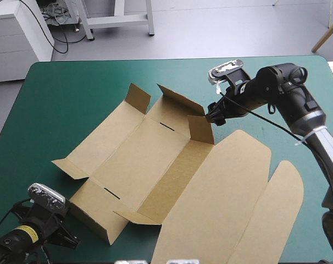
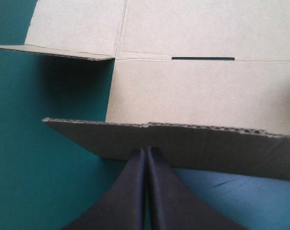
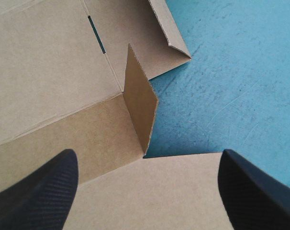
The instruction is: Fold the box
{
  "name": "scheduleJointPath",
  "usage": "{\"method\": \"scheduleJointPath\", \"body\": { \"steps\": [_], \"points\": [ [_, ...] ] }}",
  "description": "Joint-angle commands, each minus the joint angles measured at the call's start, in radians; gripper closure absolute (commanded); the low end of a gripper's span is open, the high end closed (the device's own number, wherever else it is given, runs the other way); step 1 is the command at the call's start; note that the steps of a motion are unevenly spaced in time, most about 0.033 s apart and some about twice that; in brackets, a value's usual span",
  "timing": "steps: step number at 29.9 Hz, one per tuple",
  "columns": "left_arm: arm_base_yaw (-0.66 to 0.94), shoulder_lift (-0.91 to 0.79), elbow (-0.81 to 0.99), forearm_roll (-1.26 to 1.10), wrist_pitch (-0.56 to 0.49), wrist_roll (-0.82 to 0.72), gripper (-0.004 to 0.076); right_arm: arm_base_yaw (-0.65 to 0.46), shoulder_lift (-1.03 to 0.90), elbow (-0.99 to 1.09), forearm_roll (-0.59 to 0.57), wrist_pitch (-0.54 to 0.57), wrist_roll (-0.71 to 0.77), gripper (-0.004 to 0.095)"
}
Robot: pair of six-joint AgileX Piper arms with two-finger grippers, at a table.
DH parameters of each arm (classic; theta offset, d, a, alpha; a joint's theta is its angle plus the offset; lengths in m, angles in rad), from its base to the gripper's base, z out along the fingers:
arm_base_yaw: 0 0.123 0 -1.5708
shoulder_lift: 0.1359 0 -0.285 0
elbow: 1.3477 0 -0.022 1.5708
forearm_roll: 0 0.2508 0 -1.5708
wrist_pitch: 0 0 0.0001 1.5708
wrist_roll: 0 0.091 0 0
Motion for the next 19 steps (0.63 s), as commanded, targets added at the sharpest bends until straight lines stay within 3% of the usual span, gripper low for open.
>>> {"method": "scheduleJointPath", "body": {
  "steps": [1,19],
  "points": [
    [-0.001,0.008,-0.030,-0.005,-0.050,-0.001,0.0734,-0.004,0.009,-0.022,0.006,-0.061,-0.041,0.0171],
    [-0.001,0.008,-0.030,-0.005,-0.048,-0.001,0.0734,-0.004,0.250,-0.024,0.109,-0.189,-0.205,0.0171]
  ]
}}
